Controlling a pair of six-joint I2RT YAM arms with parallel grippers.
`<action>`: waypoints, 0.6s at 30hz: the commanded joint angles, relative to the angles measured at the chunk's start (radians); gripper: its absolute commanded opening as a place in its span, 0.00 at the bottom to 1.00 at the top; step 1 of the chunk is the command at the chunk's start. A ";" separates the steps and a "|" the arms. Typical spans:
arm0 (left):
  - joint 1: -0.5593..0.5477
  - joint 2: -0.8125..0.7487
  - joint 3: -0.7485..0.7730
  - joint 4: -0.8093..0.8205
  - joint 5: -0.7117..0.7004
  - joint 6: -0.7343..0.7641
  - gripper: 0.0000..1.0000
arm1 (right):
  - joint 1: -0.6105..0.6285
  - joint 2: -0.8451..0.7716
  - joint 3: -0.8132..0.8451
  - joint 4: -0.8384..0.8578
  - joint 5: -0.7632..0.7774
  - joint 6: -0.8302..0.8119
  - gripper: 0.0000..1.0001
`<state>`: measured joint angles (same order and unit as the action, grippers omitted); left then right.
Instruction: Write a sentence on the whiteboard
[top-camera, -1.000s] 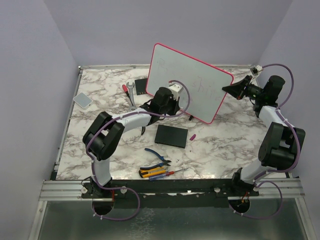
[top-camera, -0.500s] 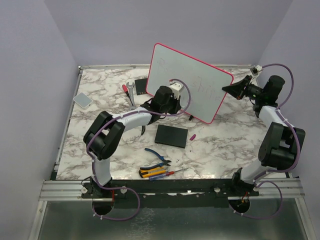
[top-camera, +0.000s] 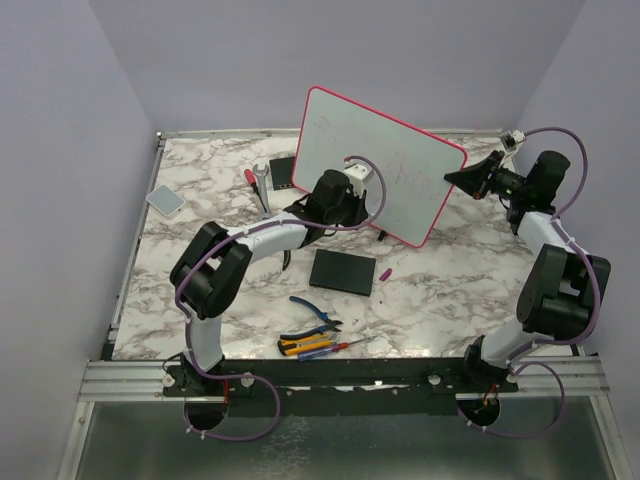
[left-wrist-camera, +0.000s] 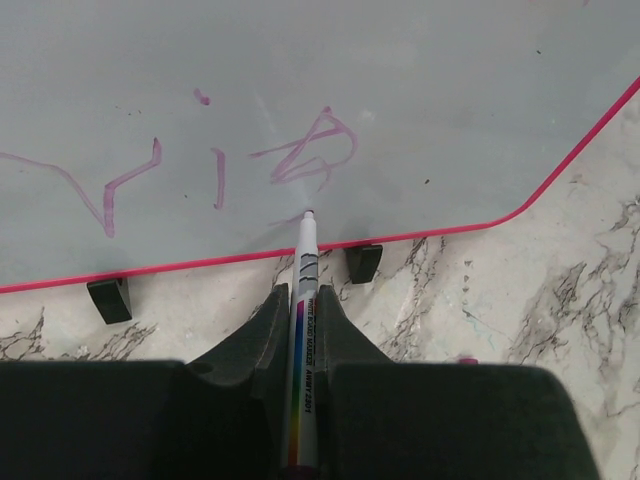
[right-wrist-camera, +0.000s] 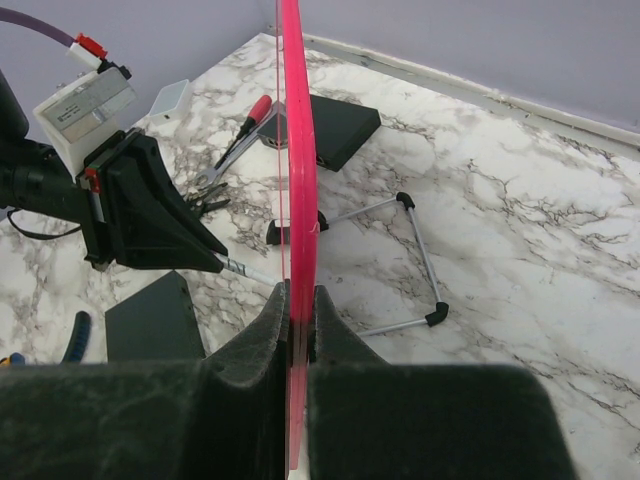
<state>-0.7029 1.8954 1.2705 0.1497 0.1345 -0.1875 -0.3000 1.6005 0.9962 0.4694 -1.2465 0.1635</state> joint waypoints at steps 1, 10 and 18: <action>-0.007 0.028 0.054 0.059 -0.001 -0.016 0.00 | 0.024 0.015 -0.015 -0.070 0.018 -0.061 0.01; -0.007 0.033 0.088 0.067 -0.018 -0.022 0.00 | 0.025 0.015 -0.016 -0.071 0.018 -0.062 0.01; -0.007 0.033 0.115 0.072 -0.039 -0.026 0.00 | 0.026 0.014 -0.016 -0.070 0.016 -0.062 0.01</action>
<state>-0.7155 1.9045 1.3357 0.1276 0.1432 -0.2131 -0.3000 1.6005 0.9962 0.4694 -1.2430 0.1635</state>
